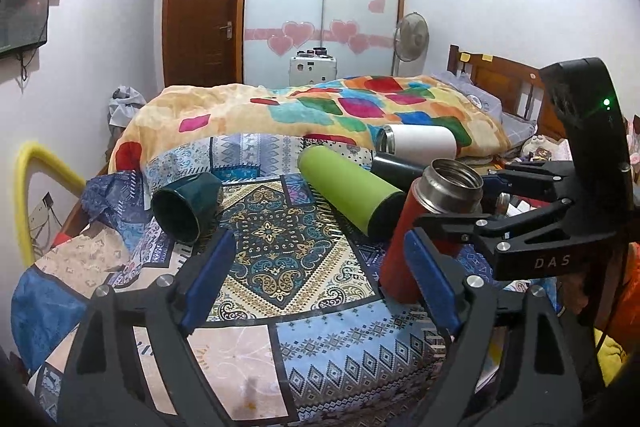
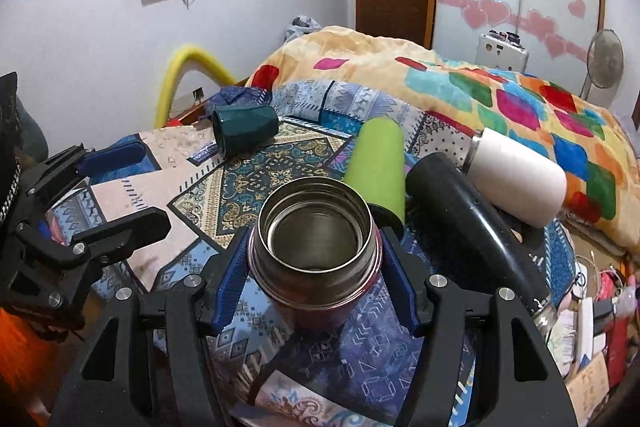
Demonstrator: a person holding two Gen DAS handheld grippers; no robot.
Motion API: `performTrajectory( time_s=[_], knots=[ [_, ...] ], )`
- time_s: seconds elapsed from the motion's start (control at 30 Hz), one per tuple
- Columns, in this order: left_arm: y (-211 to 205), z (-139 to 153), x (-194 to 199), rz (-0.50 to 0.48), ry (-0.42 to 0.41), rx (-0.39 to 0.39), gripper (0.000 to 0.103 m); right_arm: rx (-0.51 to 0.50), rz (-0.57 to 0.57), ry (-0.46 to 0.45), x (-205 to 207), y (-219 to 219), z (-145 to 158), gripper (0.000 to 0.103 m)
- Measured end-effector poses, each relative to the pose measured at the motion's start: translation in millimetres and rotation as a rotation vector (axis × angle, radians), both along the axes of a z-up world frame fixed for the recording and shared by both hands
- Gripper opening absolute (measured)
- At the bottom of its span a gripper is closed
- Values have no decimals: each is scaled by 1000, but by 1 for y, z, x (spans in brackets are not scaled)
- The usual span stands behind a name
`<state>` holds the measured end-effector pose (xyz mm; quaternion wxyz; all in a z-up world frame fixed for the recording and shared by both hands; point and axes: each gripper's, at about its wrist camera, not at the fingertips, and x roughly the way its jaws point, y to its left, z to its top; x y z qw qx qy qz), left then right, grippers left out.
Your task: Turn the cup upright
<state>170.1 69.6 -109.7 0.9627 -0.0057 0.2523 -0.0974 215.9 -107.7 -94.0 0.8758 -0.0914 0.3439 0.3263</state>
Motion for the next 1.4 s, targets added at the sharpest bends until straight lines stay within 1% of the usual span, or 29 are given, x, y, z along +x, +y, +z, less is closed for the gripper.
performTrajectory(
  time_s=[0.07,0.13,0.2,0.37,0.5,0.57,0.63,0.7,0.77,0.87,1.0,1.07,1.17,1.23,1.3,1.4],
  knots=[
    [2,0,1,10,0,-3,87,12,-8,4,3,0,-2,59],
    [3,0,0,16,-1,-5,87,38,-2,33,6,0,-4,61],
    [2,0,-1,17,0,-7,87,55,-1,43,6,0,-6,62],
    [2,10,-10,20,-18,-9,87,55,-22,9,-8,-4,0,62],
    [-2,27,-26,29,-58,-20,87,95,-56,-55,-28,-20,20,63],
    [-5,39,-39,31,-95,-26,87,129,-90,-118,-45,-34,37,63],
    [-8,52,-51,25,-131,-36,87,147,-116,-180,-60,-43,52,66],
    [-13,66,-64,29,-169,-37,87,178,-148,-261,-82,-55,70,73],
    [-18,82,-81,34,-209,-44,87,207,-172,-321,-101,-65,85,73],
    [-24,99,-103,50,-256,-48,87,258,-193,-372,-123,-75,102,73],
    [-32,114,-132,82,-313,-34,87,300,-224,-428,-145,-82,110,83],
    [-36,119,-147,100,-340,-23,90,313,-230,-444,-157,-84,112,83],
    [-42,122,-162,118,-362,-18,97,343,-232,-435,-164,-86,113,84],
    [-45,122,-169,129,-372,-11,102,353,-243,-440,-167,-90,112,89],
    [-47,120,-175,139,-377,0,103,352,-265,-460,-170,-90,110,103],
    [-52,117,-179,156,-381,23,103,344,-291,-477,-173,-91,109,103]
  ],
)
